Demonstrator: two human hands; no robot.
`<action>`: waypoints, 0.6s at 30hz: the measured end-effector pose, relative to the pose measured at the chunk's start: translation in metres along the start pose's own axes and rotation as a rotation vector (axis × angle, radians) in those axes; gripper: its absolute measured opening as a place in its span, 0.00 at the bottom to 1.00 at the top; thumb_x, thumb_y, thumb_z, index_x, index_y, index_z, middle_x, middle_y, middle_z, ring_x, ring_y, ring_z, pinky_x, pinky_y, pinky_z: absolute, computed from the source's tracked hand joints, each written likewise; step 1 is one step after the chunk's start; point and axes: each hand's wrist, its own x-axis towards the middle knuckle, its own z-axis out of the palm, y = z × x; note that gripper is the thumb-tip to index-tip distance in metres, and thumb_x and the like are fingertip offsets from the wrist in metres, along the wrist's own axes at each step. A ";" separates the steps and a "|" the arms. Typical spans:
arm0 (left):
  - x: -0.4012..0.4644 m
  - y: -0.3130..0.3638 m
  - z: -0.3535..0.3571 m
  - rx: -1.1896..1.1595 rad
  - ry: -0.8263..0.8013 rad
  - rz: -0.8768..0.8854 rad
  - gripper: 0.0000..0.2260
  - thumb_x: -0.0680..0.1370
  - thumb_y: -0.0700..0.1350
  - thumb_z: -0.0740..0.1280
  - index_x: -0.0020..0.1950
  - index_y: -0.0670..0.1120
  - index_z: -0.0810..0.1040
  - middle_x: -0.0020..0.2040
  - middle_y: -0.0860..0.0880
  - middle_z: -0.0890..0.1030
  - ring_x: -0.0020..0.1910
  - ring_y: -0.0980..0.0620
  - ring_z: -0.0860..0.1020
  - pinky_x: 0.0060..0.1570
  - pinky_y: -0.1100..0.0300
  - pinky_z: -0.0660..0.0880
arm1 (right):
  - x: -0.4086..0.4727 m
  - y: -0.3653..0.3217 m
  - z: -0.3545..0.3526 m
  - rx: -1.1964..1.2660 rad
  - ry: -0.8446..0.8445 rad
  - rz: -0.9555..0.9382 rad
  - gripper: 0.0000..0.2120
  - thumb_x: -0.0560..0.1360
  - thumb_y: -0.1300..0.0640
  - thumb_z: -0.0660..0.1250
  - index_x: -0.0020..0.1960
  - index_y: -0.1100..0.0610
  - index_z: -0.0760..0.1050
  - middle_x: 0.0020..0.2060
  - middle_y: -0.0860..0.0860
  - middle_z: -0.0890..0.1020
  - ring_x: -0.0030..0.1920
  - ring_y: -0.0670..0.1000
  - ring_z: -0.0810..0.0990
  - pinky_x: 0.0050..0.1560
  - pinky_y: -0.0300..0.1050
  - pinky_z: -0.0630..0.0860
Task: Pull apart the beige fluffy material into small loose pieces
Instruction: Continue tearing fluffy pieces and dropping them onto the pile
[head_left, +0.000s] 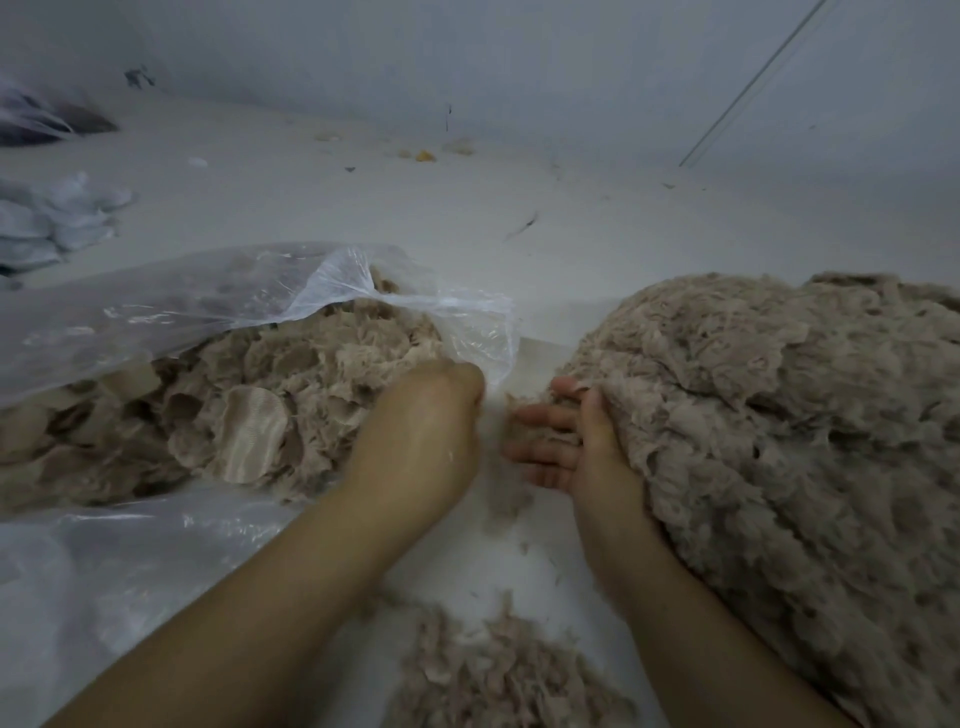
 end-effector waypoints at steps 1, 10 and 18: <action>0.000 -0.009 -0.006 0.049 0.044 -0.026 0.09 0.69 0.33 0.65 0.32 0.43 0.69 0.32 0.46 0.72 0.31 0.42 0.72 0.29 0.52 0.69 | 0.000 0.000 0.001 0.004 0.025 -0.005 0.14 0.84 0.49 0.49 0.58 0.52 0.71 0.44 0.50 0.81 0.29 0.46 0.83 0.26 0.37 0.76; -0.009 -0.041 -0.026 0.497 -0.150 -0.263 0.03 0.75 0.38 0.63 0.46 0.44 0.75 0.43 0.47 0.63 0.36 0.49 0.63 0.30 0.57 0.62 | -0.002 0.007 0.004 -0.125 0.136 -0.158 0.10 0.81 0.67 0.59 0.50 0.53 0.74 0.38 0.51 0.76 0.25 0.39 0.72 0.22 0.32 0.66; -0.012 -0.045 -0.020 0.420 -0.241 -0.221 0.02 0.76 0.41 0.63 0.45 0.46 0.75 0.46 0.47 0.65 0.29 0.51 0.61 0.27 0.60 0.59 | 0.000 0.009 0.005 -0.092 0.117 -0.110 0.19 0.77 0.75 0.59 0.47 0.52 0.76 0.40 0.41 0.82 0.38 0.38 0.81 0.36 0.35 0.78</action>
